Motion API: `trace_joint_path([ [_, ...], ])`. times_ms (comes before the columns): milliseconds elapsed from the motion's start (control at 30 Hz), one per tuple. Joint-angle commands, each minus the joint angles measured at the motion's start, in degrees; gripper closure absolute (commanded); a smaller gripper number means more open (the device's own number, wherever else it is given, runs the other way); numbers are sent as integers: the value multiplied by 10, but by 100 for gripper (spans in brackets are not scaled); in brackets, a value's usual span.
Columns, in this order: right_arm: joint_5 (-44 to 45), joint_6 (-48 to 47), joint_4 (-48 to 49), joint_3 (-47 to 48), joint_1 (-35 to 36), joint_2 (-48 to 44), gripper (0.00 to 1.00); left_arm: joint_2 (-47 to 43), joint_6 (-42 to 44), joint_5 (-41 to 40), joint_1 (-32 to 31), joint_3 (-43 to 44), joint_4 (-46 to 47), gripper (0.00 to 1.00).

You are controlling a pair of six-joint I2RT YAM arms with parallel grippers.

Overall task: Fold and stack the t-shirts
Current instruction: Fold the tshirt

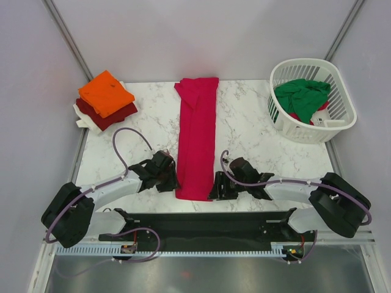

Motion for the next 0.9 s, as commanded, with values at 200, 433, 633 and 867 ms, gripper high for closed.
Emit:
trace_joint_path([
  [200,16,34,100,-25,16,73,55,-2,-28,16,-17,-29,27,78],
  [433,38,19,88,-35,16,47,100,-8,-35,29,-37,-24,26,98],
  [633,109,-10,-79,-28,16,-81,100,-38,-88,14,-108,-4,-13,98],
  [867,121,-14,-190,-18,16,-190,100,-76,-125,3,-143,7,-50,98],
])
